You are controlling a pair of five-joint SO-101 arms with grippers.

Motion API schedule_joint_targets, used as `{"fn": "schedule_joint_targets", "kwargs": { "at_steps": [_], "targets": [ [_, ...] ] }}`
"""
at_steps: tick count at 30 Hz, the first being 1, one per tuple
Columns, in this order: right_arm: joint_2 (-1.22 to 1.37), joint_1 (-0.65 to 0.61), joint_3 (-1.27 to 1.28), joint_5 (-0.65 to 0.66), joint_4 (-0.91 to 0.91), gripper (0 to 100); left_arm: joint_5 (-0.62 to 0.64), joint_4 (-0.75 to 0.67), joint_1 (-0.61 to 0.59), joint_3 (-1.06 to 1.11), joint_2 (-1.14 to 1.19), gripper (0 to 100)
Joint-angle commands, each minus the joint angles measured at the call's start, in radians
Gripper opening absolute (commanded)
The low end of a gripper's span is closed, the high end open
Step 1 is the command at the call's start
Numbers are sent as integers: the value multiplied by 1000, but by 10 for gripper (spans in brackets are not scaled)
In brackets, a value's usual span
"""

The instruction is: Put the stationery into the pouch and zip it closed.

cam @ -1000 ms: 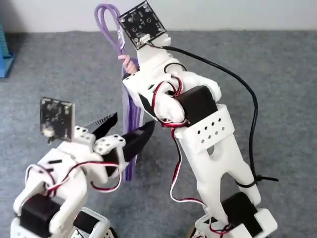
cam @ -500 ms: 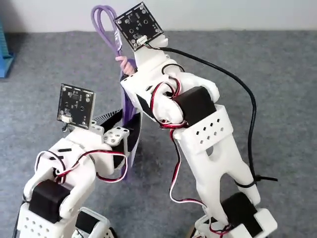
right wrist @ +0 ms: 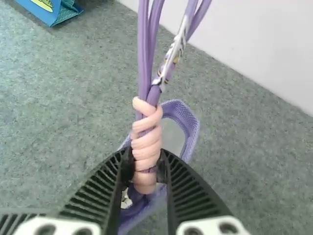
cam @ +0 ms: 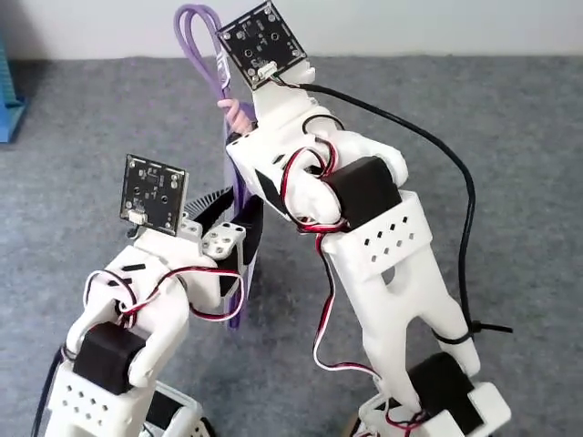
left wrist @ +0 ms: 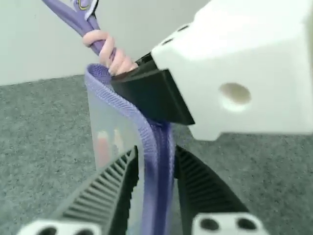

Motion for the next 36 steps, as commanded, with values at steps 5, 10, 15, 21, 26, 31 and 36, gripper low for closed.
{"fn": "schedule_joint_targets", "kwargs": {
  "at_steps": [5,10,15,21,26,31,36],
  "targets": [
    [-42,8,-15,-3,-18,7,-72,143,-5,-42,17,11],
    [-1,101,21,-2,-154,7,-74,358,0,-168,17,10],
    [81,166,29,-2,-259,7,-78,446,-8,-225,17,9],
    [188,225,29,0,-375,7,-77,466,-8,-228,-69,9],
    [262,251,28,58,-478,7,-78,537,-8,-213,-114,9],
    [321,259,26,98,-559,7,-78,552,-8,-177,-167,9],
    [351,257,26,95,-562,7,-78,552,-8,-134,-199,9]
  ]
}}
